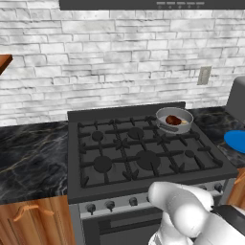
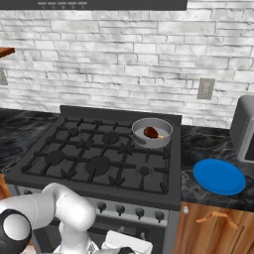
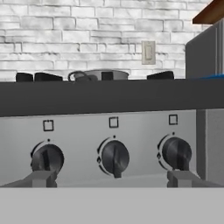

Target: Retrieve the frozen meat and place it in the pot on a burner. Then turn the burner on.

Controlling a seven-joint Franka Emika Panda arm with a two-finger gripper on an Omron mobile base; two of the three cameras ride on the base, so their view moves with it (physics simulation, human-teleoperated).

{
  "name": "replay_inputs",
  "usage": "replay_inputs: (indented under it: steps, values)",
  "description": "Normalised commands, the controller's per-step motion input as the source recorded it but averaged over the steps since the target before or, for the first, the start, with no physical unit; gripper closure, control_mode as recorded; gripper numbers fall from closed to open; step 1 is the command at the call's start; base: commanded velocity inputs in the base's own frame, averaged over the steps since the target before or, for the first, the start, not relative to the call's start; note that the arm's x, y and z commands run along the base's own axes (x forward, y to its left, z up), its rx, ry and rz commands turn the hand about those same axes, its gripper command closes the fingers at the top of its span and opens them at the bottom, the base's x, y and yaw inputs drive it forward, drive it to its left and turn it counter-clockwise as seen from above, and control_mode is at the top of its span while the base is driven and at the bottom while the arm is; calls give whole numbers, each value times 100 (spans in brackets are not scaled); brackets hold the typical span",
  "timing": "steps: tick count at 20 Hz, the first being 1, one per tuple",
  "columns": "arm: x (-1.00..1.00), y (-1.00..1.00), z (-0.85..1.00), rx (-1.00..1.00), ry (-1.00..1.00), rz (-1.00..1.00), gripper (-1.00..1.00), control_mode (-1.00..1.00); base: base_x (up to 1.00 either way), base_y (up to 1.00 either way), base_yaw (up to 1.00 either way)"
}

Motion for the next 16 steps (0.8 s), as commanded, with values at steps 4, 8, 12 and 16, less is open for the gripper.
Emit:
replay_inputs:
  steps: [4,8,12,16]
  values:
    - [16,0,-1,-1,0,0,-100,-100,0,0,0]
    - [20,0,0,0,0,0,-100,-100,0,0,0]
    - [15,0,0,0,0,0,-100,-100,0,0,0]
    - [19,0,-2,0,0,0,-100,-100,0,0,0]
